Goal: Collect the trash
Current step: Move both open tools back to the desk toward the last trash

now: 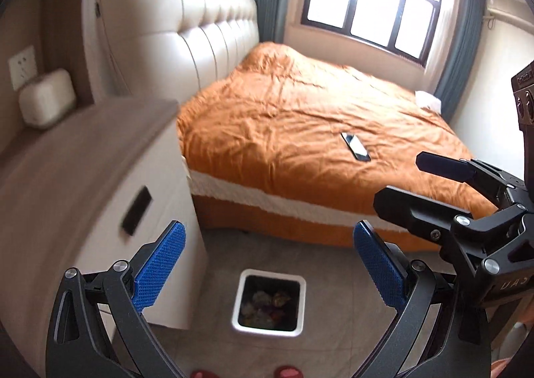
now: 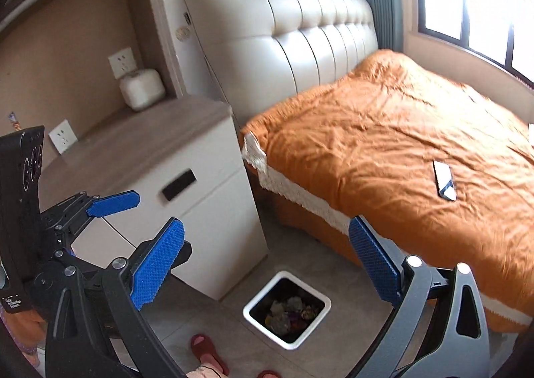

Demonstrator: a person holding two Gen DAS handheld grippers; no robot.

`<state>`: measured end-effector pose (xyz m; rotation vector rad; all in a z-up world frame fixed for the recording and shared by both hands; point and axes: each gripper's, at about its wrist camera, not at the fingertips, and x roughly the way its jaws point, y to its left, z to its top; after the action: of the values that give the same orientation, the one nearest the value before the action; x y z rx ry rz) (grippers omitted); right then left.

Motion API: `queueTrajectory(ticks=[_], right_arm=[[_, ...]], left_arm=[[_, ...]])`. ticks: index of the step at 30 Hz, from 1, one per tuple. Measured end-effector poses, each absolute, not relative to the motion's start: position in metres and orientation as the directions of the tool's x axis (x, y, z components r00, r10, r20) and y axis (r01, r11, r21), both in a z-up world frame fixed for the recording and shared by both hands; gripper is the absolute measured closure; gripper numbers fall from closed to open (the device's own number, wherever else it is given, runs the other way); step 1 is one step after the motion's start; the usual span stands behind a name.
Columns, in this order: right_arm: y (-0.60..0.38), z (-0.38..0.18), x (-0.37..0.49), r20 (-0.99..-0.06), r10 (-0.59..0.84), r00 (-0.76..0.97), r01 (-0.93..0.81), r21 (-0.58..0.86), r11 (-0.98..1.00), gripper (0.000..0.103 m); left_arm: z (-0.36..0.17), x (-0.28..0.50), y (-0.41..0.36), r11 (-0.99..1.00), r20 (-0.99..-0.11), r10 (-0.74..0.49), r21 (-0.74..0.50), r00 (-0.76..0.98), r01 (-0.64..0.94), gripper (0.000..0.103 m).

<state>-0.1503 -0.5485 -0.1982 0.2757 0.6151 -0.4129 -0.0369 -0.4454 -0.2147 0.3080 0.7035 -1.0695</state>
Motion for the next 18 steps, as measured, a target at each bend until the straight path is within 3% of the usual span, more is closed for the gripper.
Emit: queueTrajectory(ticks=[12, 18], right_arm=[[-0.503, -0.118, -0.108, -0.419, -0.075, 0.905, 0.167, 0.187, 0.968, 0.005], [-0.441, -0.098, -0.060, -0.394, 0.090, 0.915, -0.020, 0.178, 0.984, 0.005]], left_arm=[[-0.115, -0.034, -0.337, 0.742, -0.556, -0.566, -0.022, 0.609, 0.670, 0.004], [-0.091, -0.020, -0.266, 0.854, -0.515, -0.435, 0.024, 0.739, 0.519, 0.004]])
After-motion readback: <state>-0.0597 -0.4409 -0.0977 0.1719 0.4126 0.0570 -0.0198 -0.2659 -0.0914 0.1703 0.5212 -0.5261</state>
